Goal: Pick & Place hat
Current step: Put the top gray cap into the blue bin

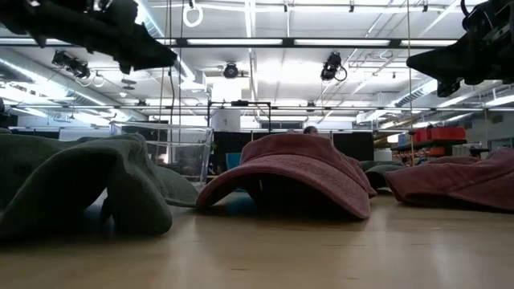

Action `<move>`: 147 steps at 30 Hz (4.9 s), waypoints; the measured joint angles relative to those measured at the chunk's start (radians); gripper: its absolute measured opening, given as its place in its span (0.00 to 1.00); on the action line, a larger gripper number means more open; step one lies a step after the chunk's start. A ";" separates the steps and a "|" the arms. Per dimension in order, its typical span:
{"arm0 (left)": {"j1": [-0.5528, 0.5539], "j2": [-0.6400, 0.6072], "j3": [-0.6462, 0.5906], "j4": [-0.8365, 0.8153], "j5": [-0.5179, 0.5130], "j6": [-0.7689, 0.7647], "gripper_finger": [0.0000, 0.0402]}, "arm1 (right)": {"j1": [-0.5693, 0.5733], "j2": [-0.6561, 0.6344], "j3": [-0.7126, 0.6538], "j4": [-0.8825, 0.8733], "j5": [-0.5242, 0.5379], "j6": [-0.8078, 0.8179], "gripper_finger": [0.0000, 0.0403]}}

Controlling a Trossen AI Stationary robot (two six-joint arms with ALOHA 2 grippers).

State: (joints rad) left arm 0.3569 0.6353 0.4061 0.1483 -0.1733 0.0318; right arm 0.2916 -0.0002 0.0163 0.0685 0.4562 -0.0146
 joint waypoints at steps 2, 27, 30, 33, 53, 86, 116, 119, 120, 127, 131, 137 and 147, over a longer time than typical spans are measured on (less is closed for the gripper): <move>0.000 0.027 0.024 0.003 -0.020 0.010 0.44 | 0.000 0.000 0.000 0.009 0.030 -0.013 0.05; 0.000 0.052 0.045 0.011 -0.026 -0.124 0.44 | -0.144 0.000 0.001 0.063 0.273 -0.123 0.06; 0.000 0.052 0.045 0.014 -0.026 -0.124 0.44 | -0.178 0.000 0.001 0.098 0.192 -0.150 0.10; 0.000 0.052 0.045 0.028 -0.026 -0.124 0.44 | -0.222 0.010 0.001 0.198 0.158 -0.208 0.17; 0.052 0.295 0.216 0.100 -0.025 -0.046 0.44 | -0.508 0.630 0.122 0.127 0.130 0.244 0.36; 0.090 0.392 0.237 0.113 -0.025 -0.011 0.44 | -0.714 1.308 0.492 -0.299 -0.051 0.198 0.04; 0.089 0.392 0.237 0.087 -0.025 -0.020 0.44 | -0.647 1.737 1.026 0.069 -0.412 -1.287 0.01; 0.089 0.392 0.237 0.078 -0.025 -0.020 0.44 | -0.659 1.781 1.050 0.058 -0.366 -1.304 0.01; 0.089 0.392 0.237 0.073 -0.025 -0.020 0.44 | -0.662 1.787 1.054 0.054 -0.345 -1.306 0.02; 0.089 0.392 0.237 0.053 -0.025 -0.019 0.44 | -0.676 1.771 1.054 0.093 -0.316 -1.409 0.02; 0.089 0.392 0.237 0.053 -0.025 -0.019 0.44 | -0.672 1.745 1.056 0.200 -0.373 -1.372 0.02; 0.089 0.392 0.237 0.041 -0.025 -0.019 0.44 | -0.712 1.741 1.057 0.146 -0.592 -1.115 0.02; 0.089 0.392 0.237 0.019 -0.025 -0.019 0.44 | -0.759 1.747 1.056 -0.085 -0.386 -1.156 0.02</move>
State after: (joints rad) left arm 0.4458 1.0275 0.6434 0.1671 -0.1978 0.0124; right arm -0.4671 1.7470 1.0721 -0.0169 0.0701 -1.1710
